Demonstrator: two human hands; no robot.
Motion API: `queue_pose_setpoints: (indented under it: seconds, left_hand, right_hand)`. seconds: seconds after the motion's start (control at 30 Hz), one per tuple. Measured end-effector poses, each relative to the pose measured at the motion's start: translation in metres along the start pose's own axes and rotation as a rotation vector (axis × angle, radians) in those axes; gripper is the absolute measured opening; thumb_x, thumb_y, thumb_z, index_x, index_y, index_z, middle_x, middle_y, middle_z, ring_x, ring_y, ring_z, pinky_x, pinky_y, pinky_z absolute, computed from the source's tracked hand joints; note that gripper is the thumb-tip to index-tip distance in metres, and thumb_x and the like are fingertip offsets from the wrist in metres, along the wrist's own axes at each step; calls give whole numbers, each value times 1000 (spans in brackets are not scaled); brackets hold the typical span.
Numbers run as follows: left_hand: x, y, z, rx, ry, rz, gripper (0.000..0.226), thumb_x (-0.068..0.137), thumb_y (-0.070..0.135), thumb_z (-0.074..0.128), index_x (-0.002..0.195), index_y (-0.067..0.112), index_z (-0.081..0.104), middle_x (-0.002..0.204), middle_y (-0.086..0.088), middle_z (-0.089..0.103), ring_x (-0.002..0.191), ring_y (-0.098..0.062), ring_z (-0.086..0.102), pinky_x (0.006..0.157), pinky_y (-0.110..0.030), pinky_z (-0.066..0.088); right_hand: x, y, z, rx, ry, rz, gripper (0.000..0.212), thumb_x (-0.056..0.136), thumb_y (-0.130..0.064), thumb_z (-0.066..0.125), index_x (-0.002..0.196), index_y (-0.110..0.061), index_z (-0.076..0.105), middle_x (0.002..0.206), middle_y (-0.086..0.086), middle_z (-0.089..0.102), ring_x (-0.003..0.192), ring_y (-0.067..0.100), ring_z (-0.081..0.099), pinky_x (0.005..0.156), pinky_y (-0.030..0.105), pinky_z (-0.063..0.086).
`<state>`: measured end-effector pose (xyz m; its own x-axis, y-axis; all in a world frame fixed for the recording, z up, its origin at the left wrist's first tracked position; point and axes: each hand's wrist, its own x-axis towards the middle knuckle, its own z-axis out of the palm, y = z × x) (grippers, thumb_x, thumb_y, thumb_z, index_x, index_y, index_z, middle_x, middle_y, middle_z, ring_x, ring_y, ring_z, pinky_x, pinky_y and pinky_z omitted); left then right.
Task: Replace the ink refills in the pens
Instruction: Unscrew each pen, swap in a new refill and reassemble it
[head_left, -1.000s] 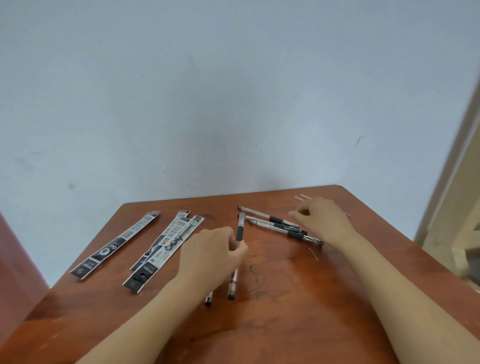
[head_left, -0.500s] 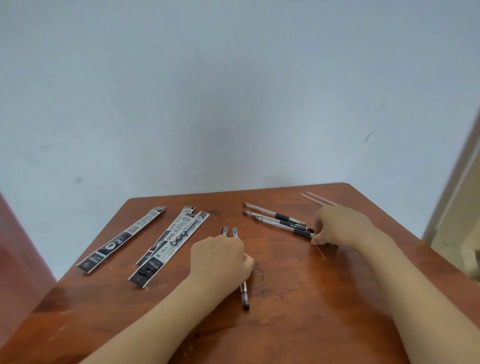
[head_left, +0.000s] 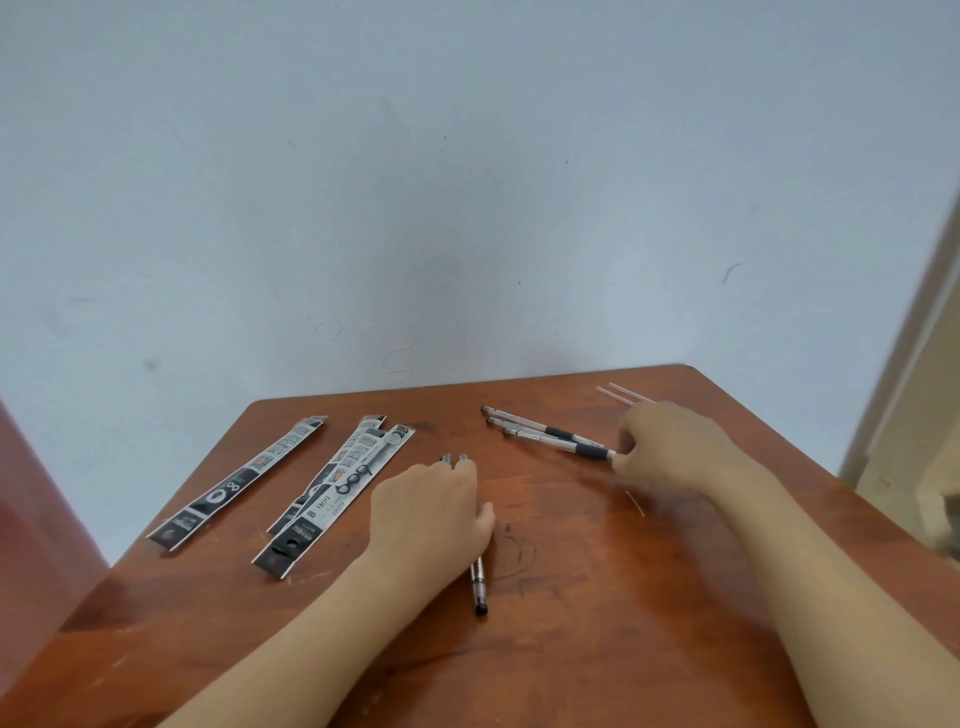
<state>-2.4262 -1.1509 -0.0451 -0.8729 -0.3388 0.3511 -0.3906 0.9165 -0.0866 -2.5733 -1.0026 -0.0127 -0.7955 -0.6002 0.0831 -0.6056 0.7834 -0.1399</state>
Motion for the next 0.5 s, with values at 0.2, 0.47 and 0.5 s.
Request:
queue_pose_setpoints:
  seconds: [0.2,0.47,0.5]
  left_hand:
    - [3,-5,-3,-60,87,-30,26,88,43,42,98,20,45,100,4,52,96,-15,48,65,-25,38]
    - [15,-22,4,-166,497,58,42,75,33,50,107,8,60,97,-8,66,92,-27,59,65,-37,52]
    - [15,-23,4,-169,520,85,43,76,34,43,108,10,58,99,-7,65,95,-24,55,68,-37,51]
  right_hand:
    - [-2,-5,-6,293,56,-86,12,82,-22,58,75,-17,66,76,0,62,67,14,54,54,25,37]
    - [-8,-16,-9,610,127,-227,11,84,-16,61,77,-20,68,65,-11,60,65,9,56,68,19,45]
    - [-9,-17,-9,624,125,-244,10,84,-15,61,78,-19,69,64,-12,59,63,5,54,64,14,43]
